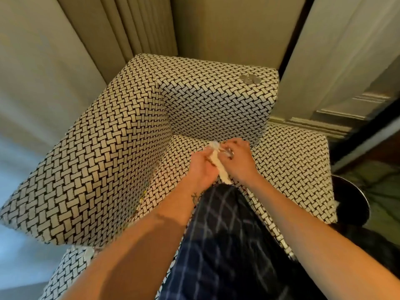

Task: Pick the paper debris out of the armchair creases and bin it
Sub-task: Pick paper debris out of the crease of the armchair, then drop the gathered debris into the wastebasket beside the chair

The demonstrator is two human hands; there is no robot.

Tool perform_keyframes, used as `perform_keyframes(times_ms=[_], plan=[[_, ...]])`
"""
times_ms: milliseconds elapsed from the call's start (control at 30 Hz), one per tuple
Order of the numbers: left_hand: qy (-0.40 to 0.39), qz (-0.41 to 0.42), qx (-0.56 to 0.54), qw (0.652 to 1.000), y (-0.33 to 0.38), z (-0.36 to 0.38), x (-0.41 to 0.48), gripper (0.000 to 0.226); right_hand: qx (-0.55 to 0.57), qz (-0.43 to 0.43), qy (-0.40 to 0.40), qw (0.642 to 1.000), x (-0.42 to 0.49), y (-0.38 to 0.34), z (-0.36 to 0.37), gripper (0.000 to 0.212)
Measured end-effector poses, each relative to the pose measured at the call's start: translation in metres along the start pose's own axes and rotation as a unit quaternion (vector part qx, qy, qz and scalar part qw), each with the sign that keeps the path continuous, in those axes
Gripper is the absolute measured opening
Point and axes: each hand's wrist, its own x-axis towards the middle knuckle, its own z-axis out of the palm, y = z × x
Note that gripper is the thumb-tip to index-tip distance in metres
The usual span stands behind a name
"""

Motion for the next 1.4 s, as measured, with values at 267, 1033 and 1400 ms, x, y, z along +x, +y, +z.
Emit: perform_keyframes(times_ms=[267,1033,1400], plan=[[-0.04,-0.057,0.125,0.99,-0.102,0.064,0.02,0.031,0.012,0.044,0.136,0.99,-0.046,0.07,-0.08,0.026],[-0.07,-0.261,0.256,0.928,-0.366,0.151,0.187,0.101,0.262,0.269,0.271,0.886,-0.09,0.313,-0.21,0.023],[0.015,-0.152,0.473,0.868,-0.426,0.128,0.231,0.061,0.295,0.369,0.295,0.831,-0.088,0.401,-0.201,0.037]])
